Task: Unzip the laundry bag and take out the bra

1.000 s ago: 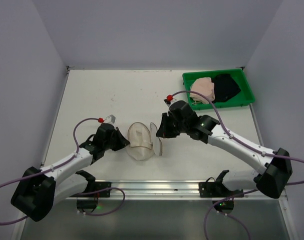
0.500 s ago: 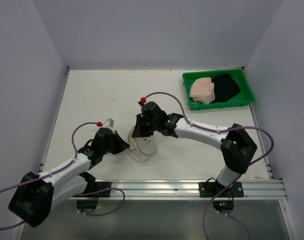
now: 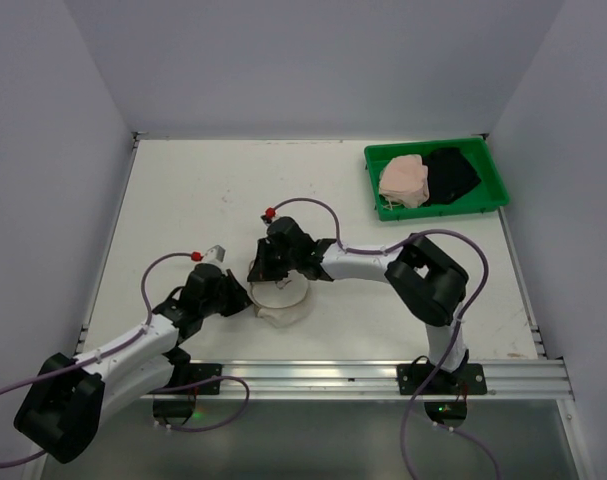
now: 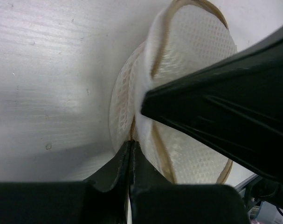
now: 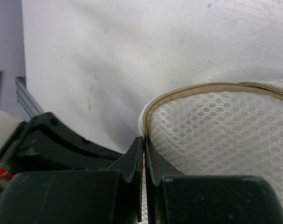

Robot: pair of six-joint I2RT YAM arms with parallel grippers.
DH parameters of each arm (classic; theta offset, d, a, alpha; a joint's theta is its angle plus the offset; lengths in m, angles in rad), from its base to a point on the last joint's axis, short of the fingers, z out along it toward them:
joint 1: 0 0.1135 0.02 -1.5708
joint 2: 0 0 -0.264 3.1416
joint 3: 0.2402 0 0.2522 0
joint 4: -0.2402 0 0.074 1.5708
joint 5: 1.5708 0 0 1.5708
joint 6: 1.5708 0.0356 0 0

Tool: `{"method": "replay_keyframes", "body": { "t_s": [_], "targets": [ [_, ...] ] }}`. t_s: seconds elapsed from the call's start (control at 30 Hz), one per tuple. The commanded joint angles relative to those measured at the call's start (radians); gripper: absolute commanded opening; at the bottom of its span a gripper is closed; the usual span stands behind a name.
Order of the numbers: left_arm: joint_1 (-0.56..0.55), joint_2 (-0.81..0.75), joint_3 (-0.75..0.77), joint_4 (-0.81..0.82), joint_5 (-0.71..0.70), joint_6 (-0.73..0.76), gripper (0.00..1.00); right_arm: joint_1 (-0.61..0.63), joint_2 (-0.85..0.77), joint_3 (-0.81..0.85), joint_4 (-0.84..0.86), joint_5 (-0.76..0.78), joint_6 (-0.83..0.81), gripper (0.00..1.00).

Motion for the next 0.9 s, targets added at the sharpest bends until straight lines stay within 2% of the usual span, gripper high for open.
{"method": "replay_keyframes", "body": {
  "t_s": [0.0,0.13,0.23,0.33,0.5,0.57,0.6,0.7,0.8,0.83,0.87],
  "targets": [
    [-0.004,-0.033,0.002,0.015,0.009,-0.015,0.01,0.003,0.051,-0.016,0.074,0.001,0.015,0.0],
    [-0.004,-0.085,0.05,-0.132,-0.054,0.011,0.2,0.001,0.088,-0.076,0.095,-0.016,0.035,0.02],
    [-0.002,-0.134,0.103,-0.25,-0.135,0.037,0.28,0.001,0.067,-0.129,0.101,-0.033,0.028,0.03],
    [0.002,-0.173,0.148,-0.333,-0.196,0.055,0.31,0.001,0.027,-0.131,0.059,-0.028,-0.023,0.12],
    [0.005,-0.196,0.22,-0.402,-0.23,0.077,0.35,0.001,-0.068,-0.114,-0.004,-0.016,-0.095,0.36],
    [0.007,-0.196,0.251,-0.425,-0.242,0.089,0.4,0.001,-0.102,-0.102,-0.047,-0.011,-0.115,0.43],
    [0.007,-0.194,0.28,-0.445,-0.255,0.094,0.43,0.001,-0.139,-0.096,-0.058,-0.005,-0.136,0.5],
    [0.008,-0.194,0.333,-0.475,-0.278,0.114,0.54,0.001,-0.193,-0.061,-0.141,0.009,-0.169,0.58],
    [0.014,-0.188,0.381,-0.488,-0.29,0.131,0.68,0.001,-0.246,0.017,-0.254,0.03,-0.225,0.76],
    [0.017,-0.185,0.392,-0.488,-0.298,0.141,0.76,0.001,-0.271,0.031,-0.276,0.048,-0.233,0.86],
    [0.022,-0.176,0.404,-0.49,-0.302,0.148,0.8,0.001,-0.283,0.041,-0.303,0.061,-0.244,0.91]
  ]
}}
